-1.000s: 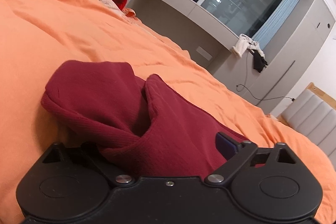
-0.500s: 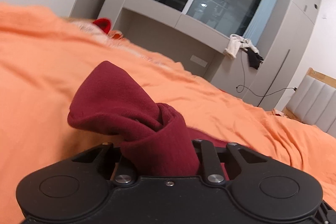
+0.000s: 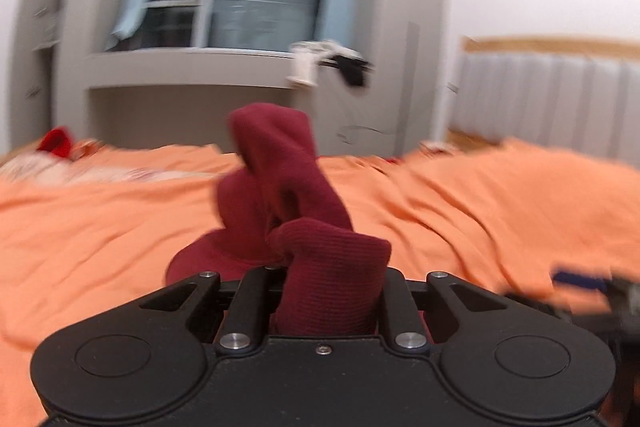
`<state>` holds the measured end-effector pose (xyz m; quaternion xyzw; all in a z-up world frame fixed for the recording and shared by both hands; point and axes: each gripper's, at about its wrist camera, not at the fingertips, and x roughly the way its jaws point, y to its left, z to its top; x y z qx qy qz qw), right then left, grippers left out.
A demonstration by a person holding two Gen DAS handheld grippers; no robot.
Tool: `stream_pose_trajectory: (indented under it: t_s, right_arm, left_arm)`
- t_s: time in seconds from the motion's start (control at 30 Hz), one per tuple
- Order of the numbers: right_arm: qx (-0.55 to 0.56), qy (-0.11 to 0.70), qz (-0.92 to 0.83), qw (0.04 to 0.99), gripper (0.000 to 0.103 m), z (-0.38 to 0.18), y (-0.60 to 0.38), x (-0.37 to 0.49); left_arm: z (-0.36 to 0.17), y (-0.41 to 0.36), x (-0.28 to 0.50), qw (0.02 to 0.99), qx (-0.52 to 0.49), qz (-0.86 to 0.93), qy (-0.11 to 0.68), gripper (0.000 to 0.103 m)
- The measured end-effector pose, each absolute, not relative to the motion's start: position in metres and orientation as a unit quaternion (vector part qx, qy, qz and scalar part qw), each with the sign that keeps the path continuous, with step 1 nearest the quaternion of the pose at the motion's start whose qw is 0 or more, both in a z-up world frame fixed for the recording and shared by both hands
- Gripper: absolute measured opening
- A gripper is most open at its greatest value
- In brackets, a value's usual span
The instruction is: Fold small clothes
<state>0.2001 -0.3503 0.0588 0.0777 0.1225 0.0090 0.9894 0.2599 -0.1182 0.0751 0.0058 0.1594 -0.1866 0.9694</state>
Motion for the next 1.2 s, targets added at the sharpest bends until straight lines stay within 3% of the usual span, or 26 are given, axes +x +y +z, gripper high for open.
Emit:
stream_pose_trajectory:
  t_s: [0.23, 0.33, 0.53, 0.6, 0.67, 0.8, 0.93, 1.07, 1.2]
  right_arm:
    - [0.094, 0.166, -0.018, 0.981, 0.103, 0.047, -0.389, 0.222]
    - [0.141, 0.195, 0.007, 0.971, 0.103, 0.038, -0.402, 0.227]
    - [0.234, 0.242, 0.030, 0.941, 0.103, 0.023, -0.417, 0.235]
    - [0.272, 0.252, 0.047, 0.928, 0.103, 0.018, -0.420, 0.239]
    - [0.308, 0.258, 0.069, 0.913, 0.103, 0.013, -0.422, 0.243]
    - [0.354, 0.256, 0.108, 0.893, 0.101, 0.005, -0.421, 0.248]
    - [0.349, 0.251, 0.129, 0.894, 0.084, 0.008, -0.411, 0.252]
    - [0.310, 0.254, 0.130, 0.907, 0.060, 0.012, -0.396, 0.257]
    - [0.280, 0.281, 0.140, 0.907, 0.041, 0.006, -0.382, 0.269]
  left_arm:
    - [0.039, -0.184, 0.229, 0.944, 0.122, -0.246, 0.183, 0.018]
    - [0.024, -0.191, 0.219, 0.935, 0.149, -0.257, 0.195, 0.023]
    - [0.016, -0.183, 0.202, 0.926, 0.152, -0.285, 0.197, 0.050]
    - [0.017, -0.182, 0.194, 0.923, 0.151, -0.298, 0.189, 0.069]
    - [0.019, -0.177, 0.184, 0.923, 0.156, -0.304, 0.178, 0.077]
    - [0.020, -0.177, 0.171, 0.919, 0.193, -0.306, 0.156, 0.077]
    - [0.022, -0.173, 0.160, 0.920, 0.205, -0.301, 0.142, 0.072]
    - [0.021, -0.173, 0.162, 0.921, 0.211, -0.293, 0.146, 0.041]
    - [0.019, -0.172, 0.161, 0.921, 0.201, -0.297, 0.150, 0.032]
